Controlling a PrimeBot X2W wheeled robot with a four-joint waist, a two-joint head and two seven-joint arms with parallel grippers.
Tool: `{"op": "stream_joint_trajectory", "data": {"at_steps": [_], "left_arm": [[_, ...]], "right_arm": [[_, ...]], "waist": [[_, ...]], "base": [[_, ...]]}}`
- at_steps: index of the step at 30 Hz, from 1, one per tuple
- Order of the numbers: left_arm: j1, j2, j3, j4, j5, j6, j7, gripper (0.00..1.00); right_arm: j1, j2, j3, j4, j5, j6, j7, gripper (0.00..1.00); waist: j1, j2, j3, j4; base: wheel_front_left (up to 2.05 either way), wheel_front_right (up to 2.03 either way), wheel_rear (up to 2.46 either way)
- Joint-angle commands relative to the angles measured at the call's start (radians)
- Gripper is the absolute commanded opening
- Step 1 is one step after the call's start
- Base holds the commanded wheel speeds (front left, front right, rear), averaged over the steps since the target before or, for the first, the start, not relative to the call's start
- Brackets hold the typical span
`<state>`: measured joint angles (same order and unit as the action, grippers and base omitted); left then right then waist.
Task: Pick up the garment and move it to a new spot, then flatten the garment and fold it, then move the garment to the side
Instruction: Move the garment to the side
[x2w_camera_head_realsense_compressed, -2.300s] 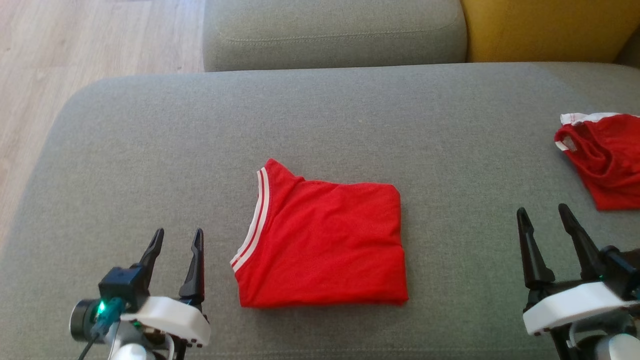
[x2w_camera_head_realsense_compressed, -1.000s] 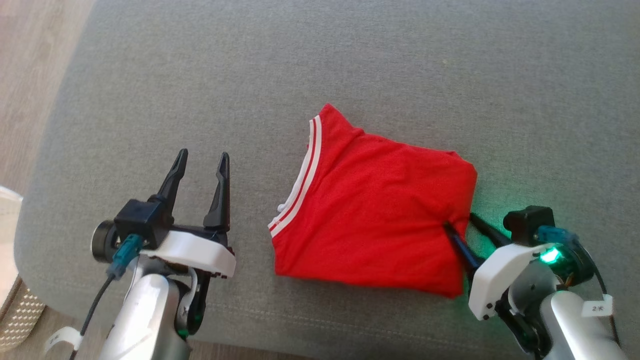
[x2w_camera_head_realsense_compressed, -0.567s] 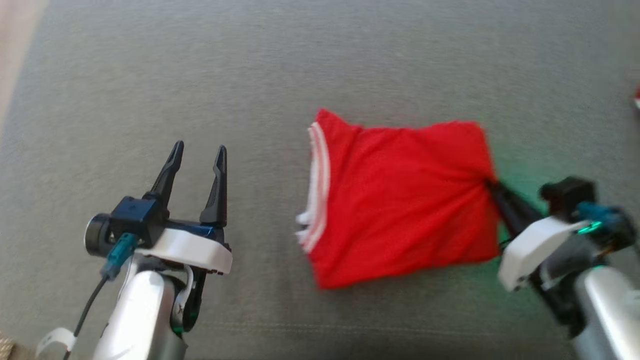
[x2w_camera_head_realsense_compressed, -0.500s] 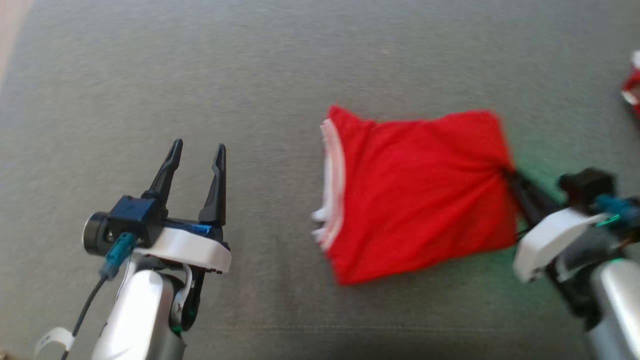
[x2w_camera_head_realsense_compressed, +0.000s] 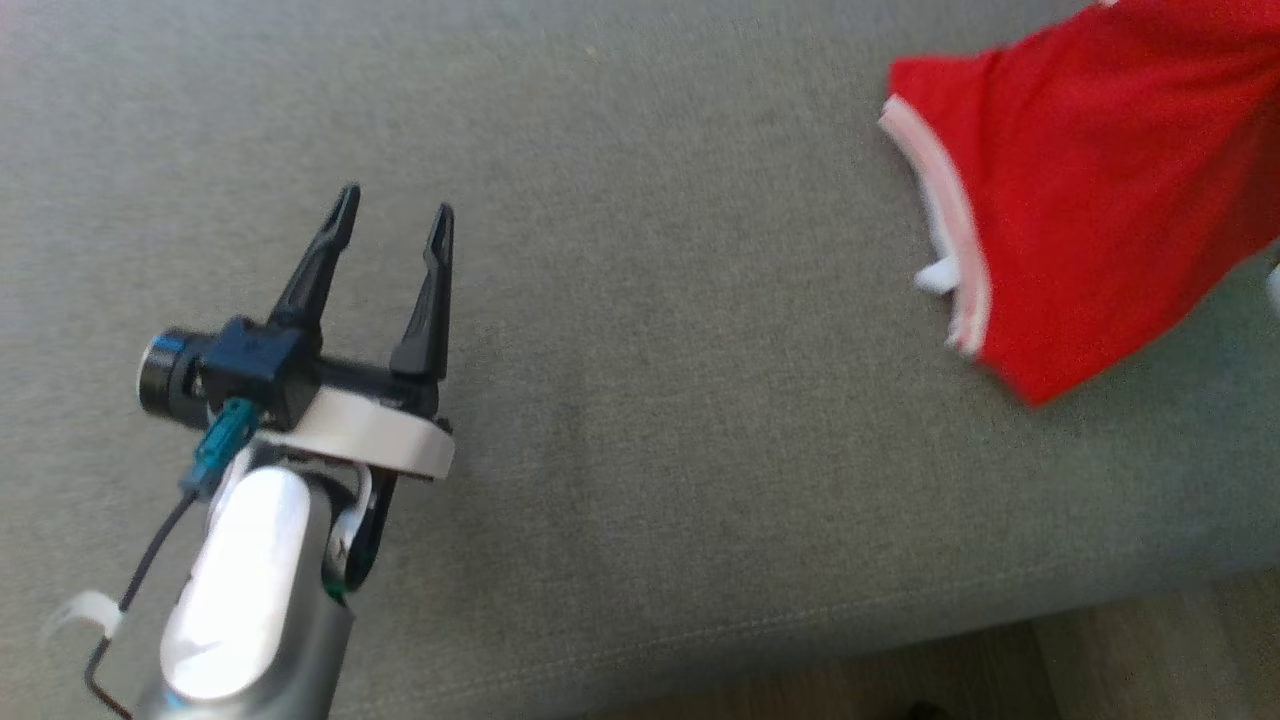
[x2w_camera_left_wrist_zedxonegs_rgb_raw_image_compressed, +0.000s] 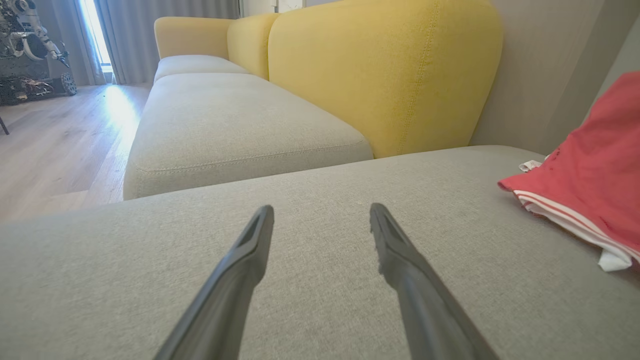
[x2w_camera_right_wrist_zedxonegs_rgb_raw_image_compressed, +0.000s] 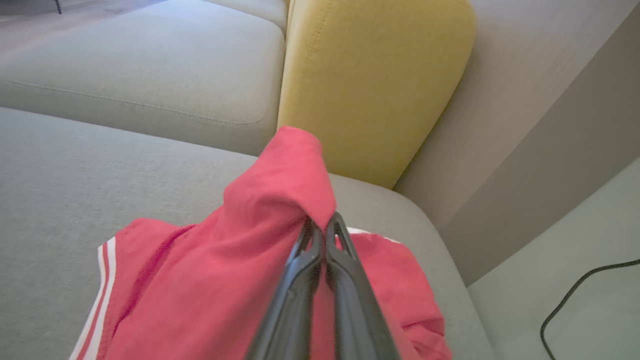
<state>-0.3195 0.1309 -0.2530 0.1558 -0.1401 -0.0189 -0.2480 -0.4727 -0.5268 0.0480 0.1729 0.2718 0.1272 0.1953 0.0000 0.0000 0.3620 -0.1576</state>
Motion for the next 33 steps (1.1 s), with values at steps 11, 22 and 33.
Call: {"op": "stream_joint_trajectory", "data": {"at_steps": [11,22,33], "left_arm": [[-0.091,0.045,0.0,-0.043,0.025,-0.014,0.01,1.0],[-0.109,0.074,-0.009,-0.06,0.031,-0.016,0.028,1.0],[-0.103,0.086,-0.016,-0.062,0.022,-0.011,0.035,1.0]], "right_arm": [[-0.201,-0.111,-0.065,0.179,0.069,0.003,-0.118,0.0],[-0.252,-0.093,-0.09,0.297,0.072,0.003,-0.178,0.08],[-0.243,-0.046,-0.083,0.317,0.068,0.003,-0.227,1.0]], "waist": [[0.0,0.0,0.136,-0.046],[0.0,0.0,0.17,-0.082],[0.0,0.0,0.153,-0.098]], "base": [[0.0,0.0,0.0],[0.0,0.0,0.0],[0.0,0.0,0.0]]}}
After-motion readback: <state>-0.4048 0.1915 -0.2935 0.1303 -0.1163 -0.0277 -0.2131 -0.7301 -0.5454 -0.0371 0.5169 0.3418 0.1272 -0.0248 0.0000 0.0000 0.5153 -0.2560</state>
